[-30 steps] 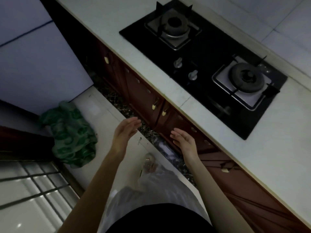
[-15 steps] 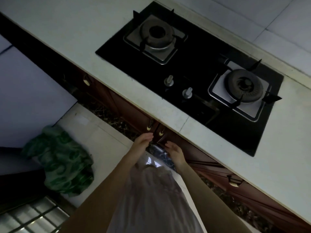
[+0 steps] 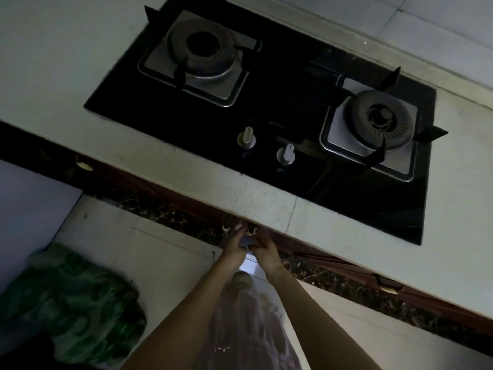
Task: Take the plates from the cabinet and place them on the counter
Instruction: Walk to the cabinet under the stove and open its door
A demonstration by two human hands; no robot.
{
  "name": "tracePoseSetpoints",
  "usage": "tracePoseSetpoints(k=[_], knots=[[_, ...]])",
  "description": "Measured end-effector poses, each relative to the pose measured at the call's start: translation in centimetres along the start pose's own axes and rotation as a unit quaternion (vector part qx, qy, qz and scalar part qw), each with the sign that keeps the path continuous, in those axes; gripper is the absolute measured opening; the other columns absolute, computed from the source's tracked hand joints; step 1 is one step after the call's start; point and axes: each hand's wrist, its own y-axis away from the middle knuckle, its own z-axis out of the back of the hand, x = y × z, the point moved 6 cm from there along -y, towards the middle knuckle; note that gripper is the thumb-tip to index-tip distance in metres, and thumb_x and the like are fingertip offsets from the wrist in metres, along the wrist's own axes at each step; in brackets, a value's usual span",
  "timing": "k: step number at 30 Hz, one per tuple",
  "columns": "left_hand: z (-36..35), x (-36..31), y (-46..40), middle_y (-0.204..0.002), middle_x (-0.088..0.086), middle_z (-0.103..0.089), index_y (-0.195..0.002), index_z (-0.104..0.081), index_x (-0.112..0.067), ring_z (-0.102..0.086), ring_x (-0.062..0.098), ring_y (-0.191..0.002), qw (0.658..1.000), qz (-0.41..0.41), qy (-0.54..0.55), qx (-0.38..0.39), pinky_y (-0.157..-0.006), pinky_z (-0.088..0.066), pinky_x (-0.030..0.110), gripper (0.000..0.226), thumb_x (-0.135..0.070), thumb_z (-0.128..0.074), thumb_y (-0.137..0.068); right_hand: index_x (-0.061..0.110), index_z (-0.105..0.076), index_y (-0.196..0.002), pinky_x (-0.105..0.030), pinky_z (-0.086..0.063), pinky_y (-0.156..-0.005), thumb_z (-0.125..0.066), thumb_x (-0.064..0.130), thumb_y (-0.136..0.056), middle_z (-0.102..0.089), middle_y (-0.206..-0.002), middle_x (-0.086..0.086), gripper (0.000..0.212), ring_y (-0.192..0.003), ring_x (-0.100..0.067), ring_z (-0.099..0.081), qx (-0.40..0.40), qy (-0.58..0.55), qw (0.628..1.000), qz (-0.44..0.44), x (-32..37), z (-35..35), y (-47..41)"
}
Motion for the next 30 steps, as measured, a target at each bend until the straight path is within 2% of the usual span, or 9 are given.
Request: tracePoseSetpoints(k=[2,5,7,12,15,20,22,27,30], knots=[[0.3,0.2,-0.7,-0.149,0.019,-0.032,-0.139,-0.033,-0.001,-0.035,0.031,-0.135,1.000,-0.004,-0.009,0.013,-0.110,-0.032,0.031,0.054,0.016,-0.034,-0.089,-0.001,-0.043,-0.132,-0.036,-0.046,-0.094,-0.041,-0.015,-0.086,-0.053,-0.130,-0.027,0.048,-0.118,-0.038,-0.053,-0.019,-0.015,1.000,-0.008,0.1,-0.3,-0.9],[0.2,0.0,-0.7,-0.147,0.019,-0.034,-0.139,-0.032,0.002,-0.039,0.022,-0.128,0.996,-0.037,-0.071,0.042,-0.090,-0.039,0.005,0.056,0.019,-0.037,-0.086,-0.003,-0.050,-0.125,-0.044,-0.045,-0.096,-0.040,-0.016,-0.082,-0.057,-0.121,-0.032,0.045,-0.114,-0.042,-0.055,-0.035,0.007,0.999,0.006,0.3,-0.9,-1.2],[0.3,0.0,-0.4,-0.146,0.019,-0.037,-0.140,-0.032,0.001,-0.041,0.026,-0.129,0.991,-0.050,-0.118,0.039,-0.091,-0.037,0.009,0.058,0.018,-0.038,-0.085,-0.004,-0.050,-0.126,-0.047,-0.043,-0.101,-0.041,-0.018,-0.081,-0.057,-0.123,-0.031,0.048,-0.116,-0.040,-0.053,-0.038,0.022,0.999,0.026,0.3,-1.1,-0.9],[1.1,1.1,1.1,-0.143,0.015,-0.045,-0.138,-0.041,-0.009,-0.042,0.028,-0.131,0.975,-0.064,-0.205,0.049,-0.109,-0.034,0.033,0.064,0.017,-0.033,-0.079,0.002,-0.045,-0.133,-0.035,-0.039,-0.103,-0.036,-0.018,-0.080,-0.052,-0.134,-0.017,0.057,-0.125,-0.029,-0.048,-0.035,0.067,0.997,0.033,-1.3,-1.1,0.4],[1.3,2.4,2.8,-0.144,0.013,-0.044,-0.137,-0.042,-0.008,-0.042,0.025,-0.132,0.971,-0.057,-0.228,0.052,-0.104,-0.032,0.022,0.063,0.017,-0.035,-0.079,0.006,-0.041,-0.137,-0.027,-0.035,-0.105,-0.036,-0.015,-0.082,-0.047,-0.140,-0.012,0.059,-0.130,-0.025,-0.043,-0.024,0.100,0.994,0.020,-2.9,-1.5,1.8],[0.9,5.9,6.3,-0.144,0.011,-0.044,-0.136,-0.042,-0.007,-0.041,0.008,-0.120,0.981,-0.014,-0.189,0.040,-0.078,-0.027,-0.010,0.059,0.017,-0.035,-0.083,0.008,-0.044,-0.135,-0.014,-0.036,-0.096,-0.040,-0.011,-0.084,-0.051,-0.138,-0.009,0.054,-0.128,-0.021,-0.045,-0.039,0.128,0.991,0.006,-6.0,-2.0,4.7],[0.8,6.9,7.4,-0.141,0.009,-0.048,-0.136,-0.044,-0.011,-0.041,0.006,-0.118,0.980,-0.013,-0.193,0.036,-0.074,-0.027,-0.012,0.060,0.015,-0.036,-0.082,0.009,-0.044,-0.136,-0.027,-0.037,-0.106,-0.041,-0.008,-0.084,-0.051,-0.137,-0.011,0.054,-0.128,-0.023,-0.046,-0.042,0.156,0.987,0.007,-6.8,-2.1,5.7],[0.1,8.3,9.2,-0.139,0.007,-0.050,-0.136,-0.044,-0.018,-0.049,0.013,-0.119,0.982,-0.009,-0.188,0.018,-0.080,-0.034,-0.002,0.061,0.012,-0.037,-0.083,0.011,-0.037,-0.139,-0.036,-0.037,-0.109,-0.039,-0.003,-0.091,-0.045,-0.143,-0.010,0.051,-0.131,-0.025,-0.043,-0.004,0.123,0.992,-0.001,-7.7,-2.4,7.9],[-0.2,8.2,9.8,-0.139,0.006,-0.050,-0.136,-0.044,-0.018,-0.045,0.006,-0.111,0.986,-0.011,-0.165,-0.014,-0.076,-0.030,-0.007,0.062,0.012,-0.037,-0.082,0.012,-0.035,-0.141,-0.025,-0.030,-0.109,-0.038,-0.008,-0.088,-0.041,-0.146,-0.006,0.057,-0.135,-0.020,-0.037,0.012,0.167,0.986,0.021,-7.6,-2.0,7.9]])
